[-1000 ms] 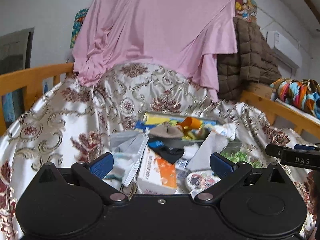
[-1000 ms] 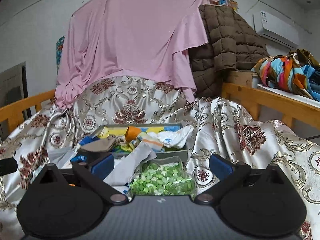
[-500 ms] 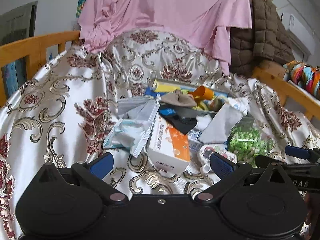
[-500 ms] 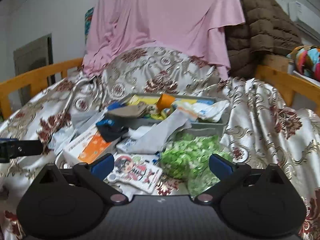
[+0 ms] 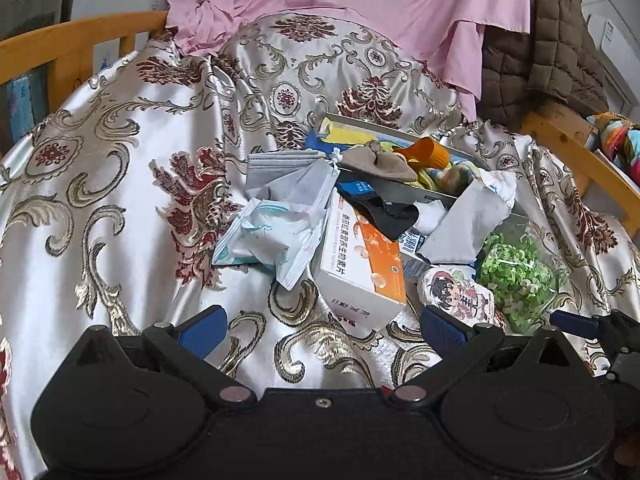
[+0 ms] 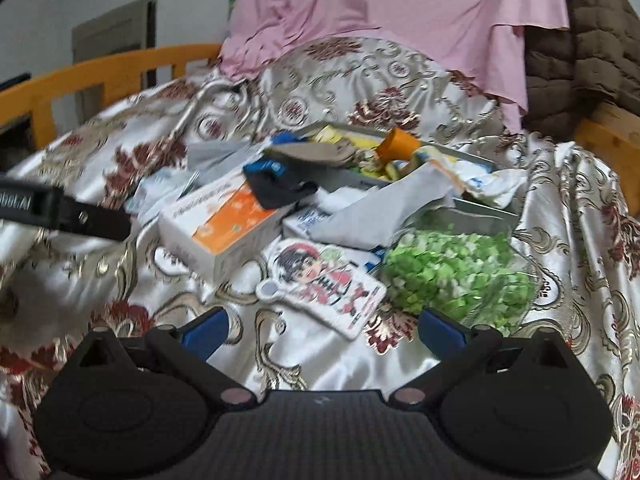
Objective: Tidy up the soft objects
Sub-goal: 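Move the left tool to the white mask packet while the right tool reaches the cartoon boy card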
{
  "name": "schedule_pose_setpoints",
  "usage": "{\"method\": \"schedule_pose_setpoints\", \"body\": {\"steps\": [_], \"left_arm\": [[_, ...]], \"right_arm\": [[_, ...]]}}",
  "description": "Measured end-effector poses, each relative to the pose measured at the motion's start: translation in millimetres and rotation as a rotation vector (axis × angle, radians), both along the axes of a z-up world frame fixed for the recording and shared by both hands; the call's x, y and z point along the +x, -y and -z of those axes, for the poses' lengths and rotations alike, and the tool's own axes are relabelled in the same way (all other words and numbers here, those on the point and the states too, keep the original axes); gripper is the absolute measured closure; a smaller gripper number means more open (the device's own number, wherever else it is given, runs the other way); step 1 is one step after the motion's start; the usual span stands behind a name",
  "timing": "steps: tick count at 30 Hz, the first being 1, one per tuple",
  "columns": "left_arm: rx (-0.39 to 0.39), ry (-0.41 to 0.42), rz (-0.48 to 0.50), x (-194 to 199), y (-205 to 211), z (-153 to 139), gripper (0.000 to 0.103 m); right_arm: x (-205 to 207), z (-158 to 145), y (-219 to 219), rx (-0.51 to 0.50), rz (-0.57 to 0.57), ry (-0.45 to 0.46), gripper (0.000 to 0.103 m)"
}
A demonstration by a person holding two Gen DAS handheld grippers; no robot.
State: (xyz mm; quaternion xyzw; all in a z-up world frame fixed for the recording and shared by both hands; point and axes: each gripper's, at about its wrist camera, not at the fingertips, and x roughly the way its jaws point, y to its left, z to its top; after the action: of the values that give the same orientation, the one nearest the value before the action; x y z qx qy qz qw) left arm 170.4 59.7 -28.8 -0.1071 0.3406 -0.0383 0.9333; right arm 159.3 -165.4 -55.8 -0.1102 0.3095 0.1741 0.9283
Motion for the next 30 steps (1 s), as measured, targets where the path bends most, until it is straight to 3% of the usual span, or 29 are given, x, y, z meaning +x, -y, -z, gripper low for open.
{"method": "schedule_pose_setpoints", "body": {"steps": [9,16,21,25,30], "left_arm": [[0.068,0.048,0.093,26.3,2.7,-8.0,0.001],[0.027,0.027,0.096,62.8,-18.7,3.7,0.001],[-0.087,0.0,0.126,90.8,-39.7,14.7,0.001],[-0.201,-0.018,0.132,105.7,-54.5,24.4,0.001],[-0.245,-0.033,0.186,113.9,-53.0,32.0,0.001]], "right_arm": [[5.5,6.8,-11.7,-0.128,-0.069,0.056,0.0],[28.8,10.6,-15.0,-0.204,-0.227,0.097,0.0],[44.5,17.9,-23.4,-0.249,-0.31,0.08,0.006],[49.4,26.8,-36.0,-0.37,-0.369,0.096,0.01],[61.3,34.1,-40.0,-0.436,-0.39,0.069,0.01]]}}
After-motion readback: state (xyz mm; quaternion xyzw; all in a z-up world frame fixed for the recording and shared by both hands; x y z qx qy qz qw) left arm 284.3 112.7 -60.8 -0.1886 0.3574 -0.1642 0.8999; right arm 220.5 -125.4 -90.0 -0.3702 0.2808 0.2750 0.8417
